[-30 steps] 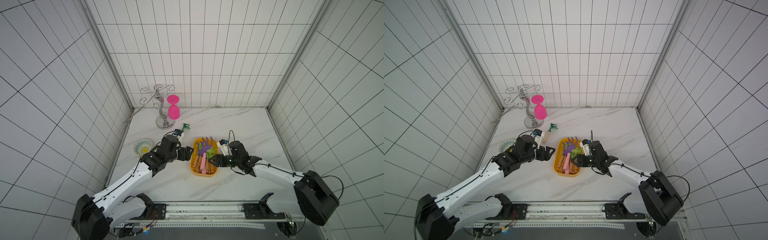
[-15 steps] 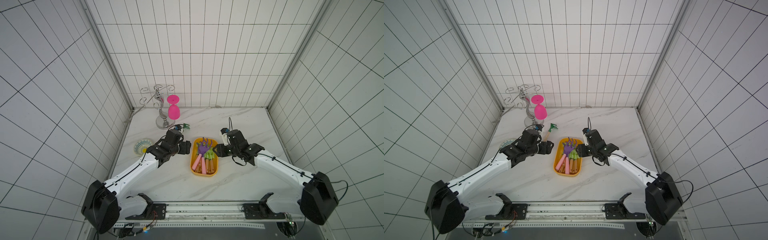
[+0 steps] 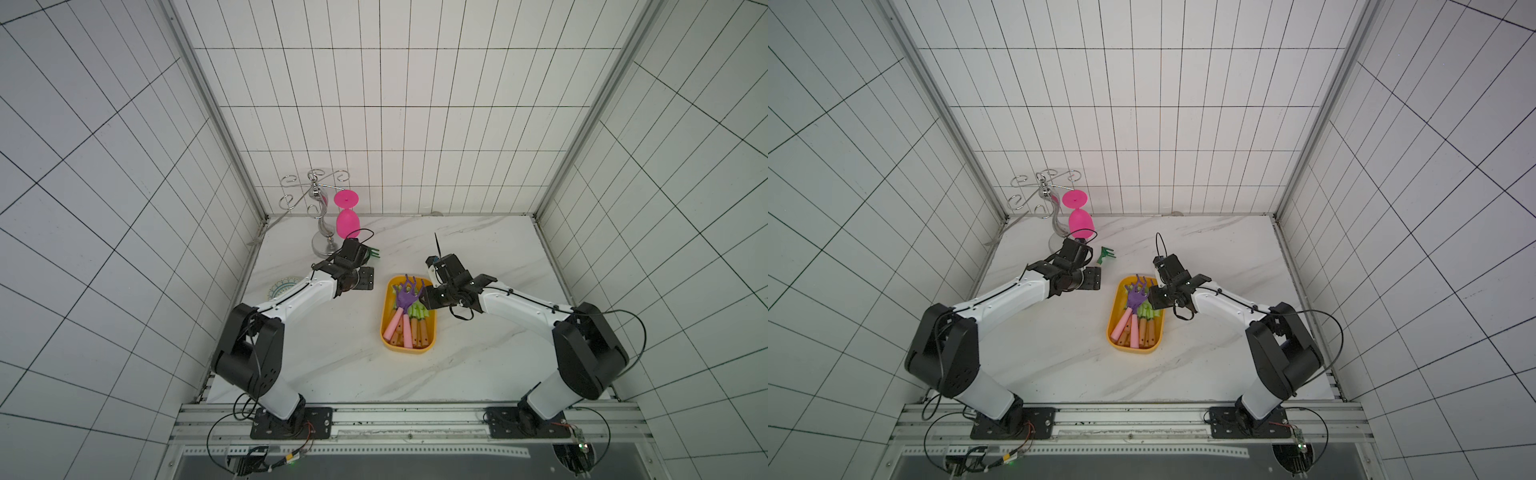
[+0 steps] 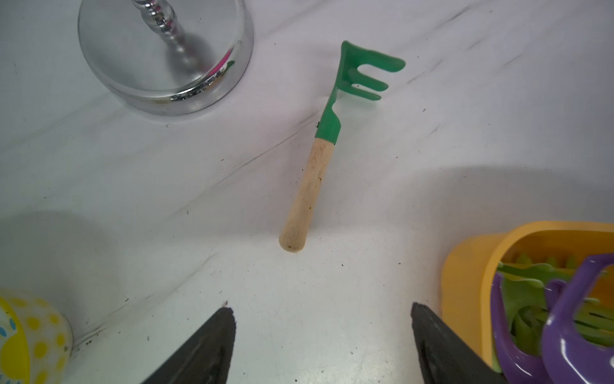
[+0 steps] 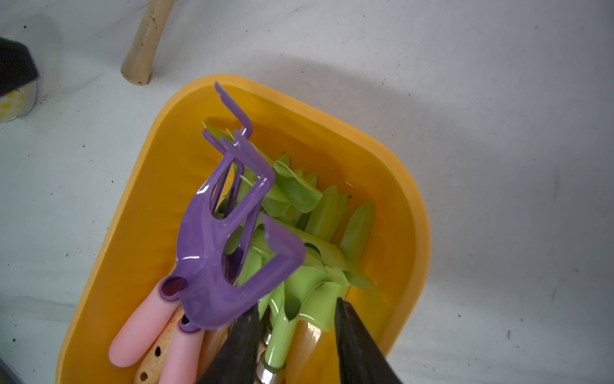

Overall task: Put the rake into the storage box
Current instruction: Adjust the rake in the storage box, then pick up the rake at the center of the board.

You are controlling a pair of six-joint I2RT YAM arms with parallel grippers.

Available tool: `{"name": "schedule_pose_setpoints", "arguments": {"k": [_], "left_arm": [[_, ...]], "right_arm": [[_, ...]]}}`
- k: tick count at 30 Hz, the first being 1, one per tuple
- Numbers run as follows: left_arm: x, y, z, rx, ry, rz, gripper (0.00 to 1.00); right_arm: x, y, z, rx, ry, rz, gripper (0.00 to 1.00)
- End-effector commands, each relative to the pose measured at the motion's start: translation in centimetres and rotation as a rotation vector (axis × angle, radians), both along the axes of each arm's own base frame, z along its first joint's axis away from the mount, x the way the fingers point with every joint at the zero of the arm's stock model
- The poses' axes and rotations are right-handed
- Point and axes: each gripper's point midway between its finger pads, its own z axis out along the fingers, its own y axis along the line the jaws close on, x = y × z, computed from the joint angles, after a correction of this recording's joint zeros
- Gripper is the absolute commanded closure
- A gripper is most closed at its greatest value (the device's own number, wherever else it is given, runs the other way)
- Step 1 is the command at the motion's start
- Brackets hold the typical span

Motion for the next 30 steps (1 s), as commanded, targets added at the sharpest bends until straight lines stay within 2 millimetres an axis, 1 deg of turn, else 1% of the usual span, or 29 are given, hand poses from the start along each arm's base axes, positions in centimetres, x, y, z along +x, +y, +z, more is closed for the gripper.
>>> {"name": "schedule_pose_setpoints", "arguments": {"k": [1,4,9,12,15,17,19,22,25,27,30], "left_arm": [[1.8,0.8,-0.7,0.087,-0.006,0.007,0.17],[3.4,1.3,-2.1,0.167,0.000,0.017,0.18],[5.6,1.3,-3.9,0.229,0.015,0.023,0.22],[6.3,1.1,-5.2,0.248,0.043,0.016,0.25],[6.7,0.8,-6.4,0.234,0.080,0.017,0.31],[6.8,0.6,-7.1,0.220,0.100,0.015,0.38],[6.9,0.3,-7.5,0.209,0.118,0.011,0.46],[6.6,0.0,-8.1,0.200,0.142,0.002,0.62],[6.4,0.1,-8.5,0.196,0.155,0.002,0.77],[6.3,0.0,-8.4,0.191,0.155,0.001,0.84],[6.0,-0.3,-7.9,0.161,0.145,-0.012,0.90]], "right_arm": [[0.8,1.3,2.3,0.032,-0.036,0.026,0.53],[-0.4,0.1,3.7,0.024,-0.036,0.016,0.48],[-3.4,-2.3,6.4,0.064,-0.051,0.012,0.45],[-4.8,-3.4,7.7,0.096,-0.061,0.007,0.44],[-5.7,-4.3,8.5,0.107,-0.078,-0.003,0.43],[-6.0,-4.9,8.7,0.102,-0.089,-0.012,0.42],[-6.3,-5.4,8.4,0.083,-0.090,-0.013,0.42],[-6.5,-5.8,7.8,0.061,-0.082,-0.013,0.42],[-6.7,-5.8,7.5,0.060,-0.073,-0.009,0.42],[-6.6,-5.8,7.4,0.057,-0.072,-0.006,0.42],[-6.5,-5.6,7.4,0.061,-0.072,-0.003,0.42]]}}
